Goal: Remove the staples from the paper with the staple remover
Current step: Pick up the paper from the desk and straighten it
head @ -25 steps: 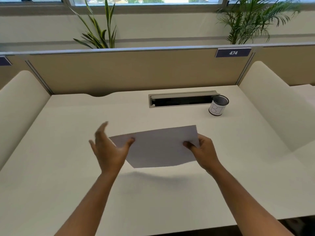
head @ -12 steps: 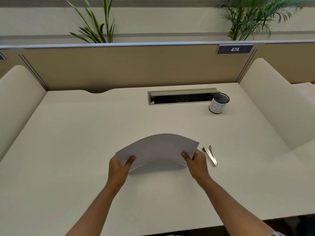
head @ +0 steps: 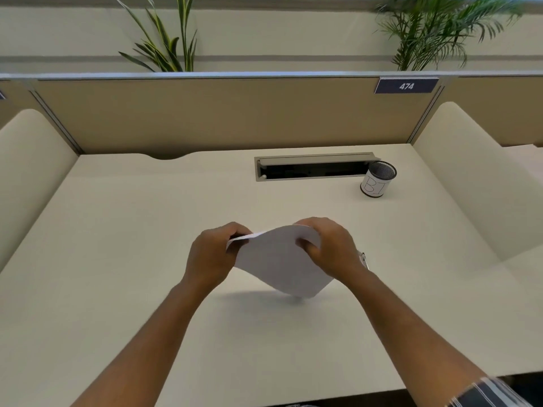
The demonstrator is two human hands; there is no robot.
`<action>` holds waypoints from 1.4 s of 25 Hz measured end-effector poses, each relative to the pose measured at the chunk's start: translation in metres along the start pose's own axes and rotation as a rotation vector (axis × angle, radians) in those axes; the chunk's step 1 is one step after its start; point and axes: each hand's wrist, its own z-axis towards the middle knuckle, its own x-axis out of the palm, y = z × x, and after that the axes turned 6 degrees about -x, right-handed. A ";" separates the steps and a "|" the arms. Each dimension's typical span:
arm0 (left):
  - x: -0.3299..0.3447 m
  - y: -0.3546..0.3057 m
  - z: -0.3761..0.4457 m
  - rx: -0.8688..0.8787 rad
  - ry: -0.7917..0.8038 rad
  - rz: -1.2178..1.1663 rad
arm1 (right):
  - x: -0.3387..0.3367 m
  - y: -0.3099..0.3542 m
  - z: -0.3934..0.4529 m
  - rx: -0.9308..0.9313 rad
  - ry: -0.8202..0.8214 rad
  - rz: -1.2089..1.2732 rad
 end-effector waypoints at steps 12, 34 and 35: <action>0.034 -0.005 -0.023 -0.446 -0.098 -0.687 | 0.021 0.003 -0.031 0.397 -0.233 0.762; 0.075 0.035 -0.040 -0.683 0.118 -0.578 | 0.044 -0.023 -0.043 0.683 -0.012 0.863; 0.077 0.036 -0.041 -0.690 0.116 -0.560 | 0.045 -0.027 -0.046 0.695 -0.016 0.817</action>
